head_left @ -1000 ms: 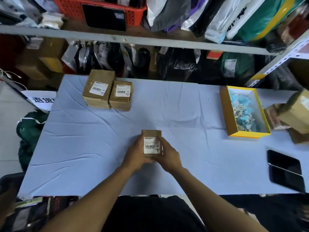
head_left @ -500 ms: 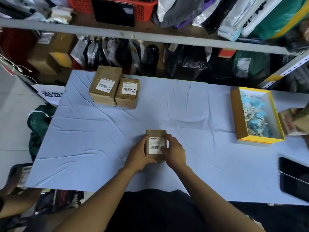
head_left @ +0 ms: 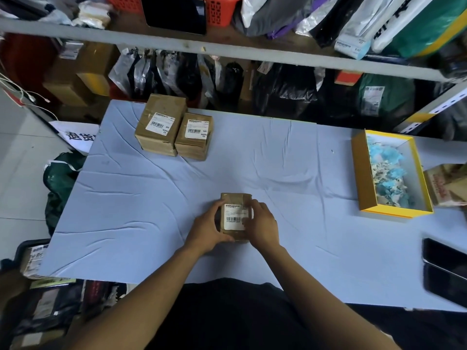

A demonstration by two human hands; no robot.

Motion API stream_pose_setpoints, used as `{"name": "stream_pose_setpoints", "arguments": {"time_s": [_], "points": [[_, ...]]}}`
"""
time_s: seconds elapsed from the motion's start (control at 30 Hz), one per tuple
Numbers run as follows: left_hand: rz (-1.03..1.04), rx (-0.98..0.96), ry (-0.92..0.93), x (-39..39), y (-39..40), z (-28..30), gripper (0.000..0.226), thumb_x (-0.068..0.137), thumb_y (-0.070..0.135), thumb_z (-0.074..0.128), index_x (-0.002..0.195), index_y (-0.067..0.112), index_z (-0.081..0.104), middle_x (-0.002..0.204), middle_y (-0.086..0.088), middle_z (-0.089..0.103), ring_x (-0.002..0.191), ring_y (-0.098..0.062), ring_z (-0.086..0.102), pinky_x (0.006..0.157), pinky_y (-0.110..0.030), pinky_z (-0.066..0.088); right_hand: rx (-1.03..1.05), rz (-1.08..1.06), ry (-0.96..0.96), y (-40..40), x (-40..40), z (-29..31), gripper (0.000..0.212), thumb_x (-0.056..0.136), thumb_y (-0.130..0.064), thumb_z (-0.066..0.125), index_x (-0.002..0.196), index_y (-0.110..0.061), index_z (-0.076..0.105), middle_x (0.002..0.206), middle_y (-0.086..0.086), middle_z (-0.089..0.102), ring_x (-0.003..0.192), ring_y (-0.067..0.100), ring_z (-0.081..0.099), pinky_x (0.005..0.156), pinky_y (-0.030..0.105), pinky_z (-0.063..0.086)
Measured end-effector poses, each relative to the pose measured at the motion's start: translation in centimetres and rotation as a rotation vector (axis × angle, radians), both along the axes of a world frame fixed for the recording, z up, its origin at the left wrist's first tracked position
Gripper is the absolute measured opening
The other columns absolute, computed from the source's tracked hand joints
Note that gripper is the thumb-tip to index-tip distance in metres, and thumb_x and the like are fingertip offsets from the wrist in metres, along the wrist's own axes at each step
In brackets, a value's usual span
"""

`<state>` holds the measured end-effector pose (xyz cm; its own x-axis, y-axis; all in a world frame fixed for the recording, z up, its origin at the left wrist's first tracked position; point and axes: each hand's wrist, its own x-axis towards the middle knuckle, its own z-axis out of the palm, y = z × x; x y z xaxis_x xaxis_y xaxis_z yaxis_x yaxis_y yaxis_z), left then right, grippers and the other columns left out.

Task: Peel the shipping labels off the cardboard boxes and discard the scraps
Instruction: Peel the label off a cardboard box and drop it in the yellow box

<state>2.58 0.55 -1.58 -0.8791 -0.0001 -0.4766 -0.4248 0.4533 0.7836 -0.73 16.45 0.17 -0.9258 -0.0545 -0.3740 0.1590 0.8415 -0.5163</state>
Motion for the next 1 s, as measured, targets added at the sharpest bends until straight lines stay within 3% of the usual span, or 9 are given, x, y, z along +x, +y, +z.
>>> {"name": "stream_pose_setpoints", "arguments": {"time_s": [0.17, 0.4, 0.57, 0.8, 1.0], "points": [[-0.007, -0.024, 0.022, 0.1, 0.1, 0.0, 0.105, 0.054, 0.019, 0.094, 0.139, 0.039, 0.037, 0.126, 0.006, 0.063, 0.103, -0.011, 0.061, 0.087, -0.02, 0.05, -0.033, -0.124, 0.062, -0.6, -0.6, -0.5, 0.025, 0.09, -0.014, 0.05, 0.113, -0.015, 0.061, 0.122, 0.004, 0.056, 0.097, 0.024, 0.063, 0.079, 0.034, 0.053], [-0.026, -0.048, 0.017, 0.1, 0.0, 0.1, 0.106, 0.057, 0.02, 0.092, 0.143, 0.037, 0.033, 0.127, 0.003, 0.062, 0.104, -0.014, 0.06, 0.086, -0.021, 0.05, 0.054, -0.167, 0.063, -1.5, -1.4, -0.7, 0.019, 0.094, -0.017, 0.043, 0.098, -0.007, 0.059, 0.11, 0.007, 0.054, 0.09, 0.028, 0.058, 0.075, 0.036, 0.049], [-0.027, -0.057, 0.023, 0.1, 0.1, 0.0, 0.106, 0.058, 0.02, 0.092, 0.144, 0.038, 0.033, 0.13, 0.002, 0.062, 0.107, -0.015, 0.061, 0.09, -0.024, 0.051, 0.121, -0.125, 0.035, -1.8, -1.5, -0.4, 0.018, 0.095, -0.011, 0.039, 0.102, -0.004, 0.053, 0.113, 0.009, 0.049, 0.1, 0.031, 0.055, 0.077, 0.042, 0.049], [-0.014, -0.061, 0.007, 0.1, 0.1, -0.1, 0.105, 0.057, 0.023, 0.093, 0.143, 0.037, 0.035, 0.13, 0.005, 0.061, 0.105, -0.012, 0.059, 0.087, -0.021, 0.049, 0.049, -0.151, -0.003, -1.4, -1.8, -0.5, 0.021, 0.096, -0.015, 0.039, 0.106, -0.002, 0.053, 0.117, 0.012, 0.048, 0.104, 0.032, 0.054, 0.081, 0.041, 0.048], [-0.007, -0.07, 0.001, 0.1, 0.1, -0.2, 0.109, 0.052, 0.022, 0.094, 0.142, 0.039, 0.035, 0.13, 0.003, 0.061, 0.109, -0.017, 0.061, 0.095, -0.034, 0.052, -0.081, -0.108, 0.095, -0.7, -0.9, -1.0, 0.029, 0.094, -0.025, 0.04, 0.118, -0.013, 0.051, 0.128, 0.002, 0.048, 0.1, 0.017, 0.057, 0.076, 0.031, 0.05]]}}
